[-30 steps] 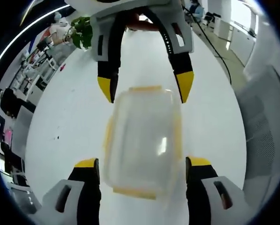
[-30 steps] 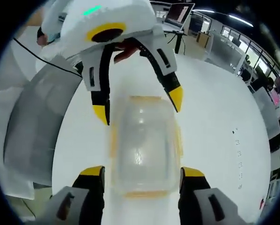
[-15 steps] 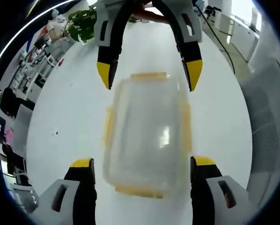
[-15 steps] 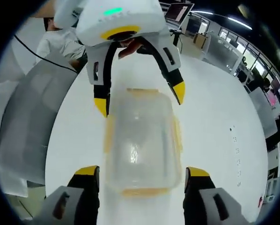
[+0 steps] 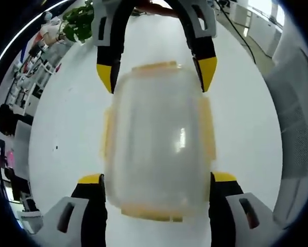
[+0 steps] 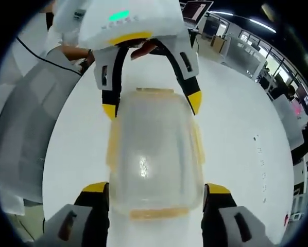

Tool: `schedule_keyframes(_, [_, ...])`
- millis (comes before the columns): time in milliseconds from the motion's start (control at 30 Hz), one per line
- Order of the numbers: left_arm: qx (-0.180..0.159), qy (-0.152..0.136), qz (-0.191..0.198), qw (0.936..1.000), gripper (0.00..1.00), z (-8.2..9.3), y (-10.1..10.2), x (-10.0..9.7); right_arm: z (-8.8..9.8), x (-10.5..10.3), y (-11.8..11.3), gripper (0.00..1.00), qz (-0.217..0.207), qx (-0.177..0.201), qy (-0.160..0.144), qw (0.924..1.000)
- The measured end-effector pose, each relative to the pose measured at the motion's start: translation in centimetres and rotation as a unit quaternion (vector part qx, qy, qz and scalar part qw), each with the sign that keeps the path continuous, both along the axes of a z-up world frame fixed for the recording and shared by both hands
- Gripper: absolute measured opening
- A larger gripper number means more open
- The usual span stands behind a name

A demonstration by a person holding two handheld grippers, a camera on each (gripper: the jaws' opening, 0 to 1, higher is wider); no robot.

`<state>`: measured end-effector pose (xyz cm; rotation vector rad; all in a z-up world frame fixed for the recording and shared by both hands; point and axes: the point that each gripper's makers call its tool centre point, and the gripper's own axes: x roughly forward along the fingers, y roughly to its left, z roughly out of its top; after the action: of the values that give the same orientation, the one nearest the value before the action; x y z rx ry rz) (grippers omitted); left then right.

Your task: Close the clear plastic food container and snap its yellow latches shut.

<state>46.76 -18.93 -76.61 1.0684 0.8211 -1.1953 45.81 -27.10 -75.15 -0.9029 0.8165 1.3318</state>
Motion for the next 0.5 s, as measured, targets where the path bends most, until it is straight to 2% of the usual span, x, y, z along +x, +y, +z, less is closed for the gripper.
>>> schedule_keyframes(500, [-0.002, 0.003, -0.004, 1.0000, 0.80, 0.04, 0.62, -0.50, 0.00, -0.60, 0.56, 0.72, -0.004, 0.004, 0.007, 1.0000])
